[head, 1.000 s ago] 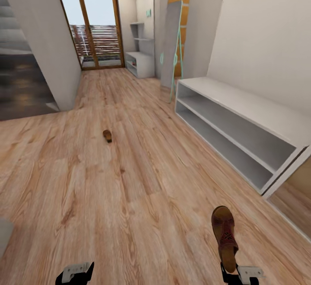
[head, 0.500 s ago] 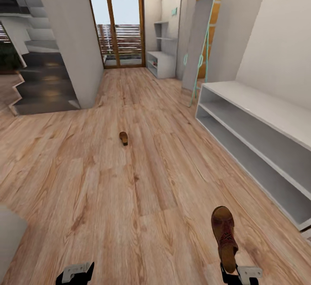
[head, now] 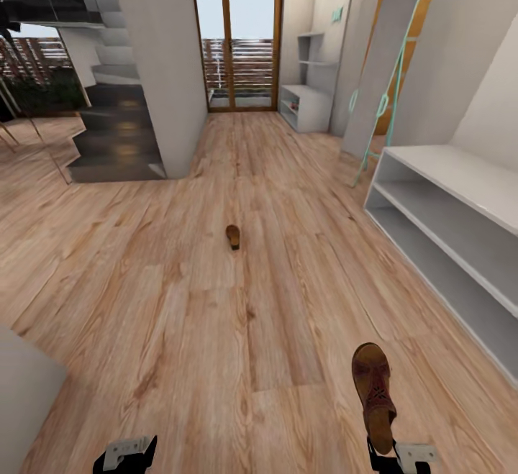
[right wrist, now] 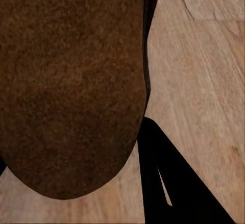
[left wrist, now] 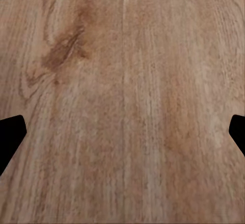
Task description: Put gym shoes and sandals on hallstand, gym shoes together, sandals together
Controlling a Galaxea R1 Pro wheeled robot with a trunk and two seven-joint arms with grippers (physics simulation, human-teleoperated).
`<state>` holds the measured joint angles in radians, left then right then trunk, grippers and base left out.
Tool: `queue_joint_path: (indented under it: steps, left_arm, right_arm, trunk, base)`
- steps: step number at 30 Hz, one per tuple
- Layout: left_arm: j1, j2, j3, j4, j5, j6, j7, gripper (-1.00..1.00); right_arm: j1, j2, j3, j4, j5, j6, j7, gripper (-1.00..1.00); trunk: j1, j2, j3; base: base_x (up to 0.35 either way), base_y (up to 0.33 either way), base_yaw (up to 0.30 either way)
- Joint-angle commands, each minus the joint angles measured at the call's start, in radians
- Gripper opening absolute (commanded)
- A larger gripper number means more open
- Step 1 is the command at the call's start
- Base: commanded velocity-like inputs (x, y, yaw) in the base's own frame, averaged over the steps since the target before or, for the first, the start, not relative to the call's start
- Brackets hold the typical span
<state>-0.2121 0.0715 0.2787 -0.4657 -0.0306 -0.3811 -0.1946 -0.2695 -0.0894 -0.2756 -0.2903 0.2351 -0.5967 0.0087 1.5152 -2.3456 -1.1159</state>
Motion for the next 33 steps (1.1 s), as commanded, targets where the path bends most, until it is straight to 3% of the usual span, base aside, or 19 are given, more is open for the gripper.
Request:
queue_joint_path:
  steps: [1, 9, 33]
  left_arm:
    - [-0.001, -0.001, 0.008, 0.001, -0.003, -0.002, -0.009, 1.0]
    - [-0.001, -0.001, 0.007, 0.001, -0.004, -0.002, -0.009, 1.0]
    - [-0.001, -0.001, 0.007, 0.001, -0.005, -0.002, -0.009, 1.0]
  right_arm:
    - [0.0, 0.0, -0.008, 0.0, 0.006, -0.002, 0.002, -1.0]
    - [0.0, 0.0, -0.007, 0.001, 0.007, -0.002, 0.003, -1.0]
    - [0.0, 0.0, -0.007, 0.0, 0.009, -0.003, 0.005, -1.0]
  trunk:
    - [0.0, 0.0, -0.001]
    - [0.0, 0.0, -0.004]
    - [0.0, 0.0, -0.003]
  base:
    - [0.339, 0.0, 0.277]
    - [0.339, 0.0, 0.249]
    - [0.327, -0.122, 0.036]
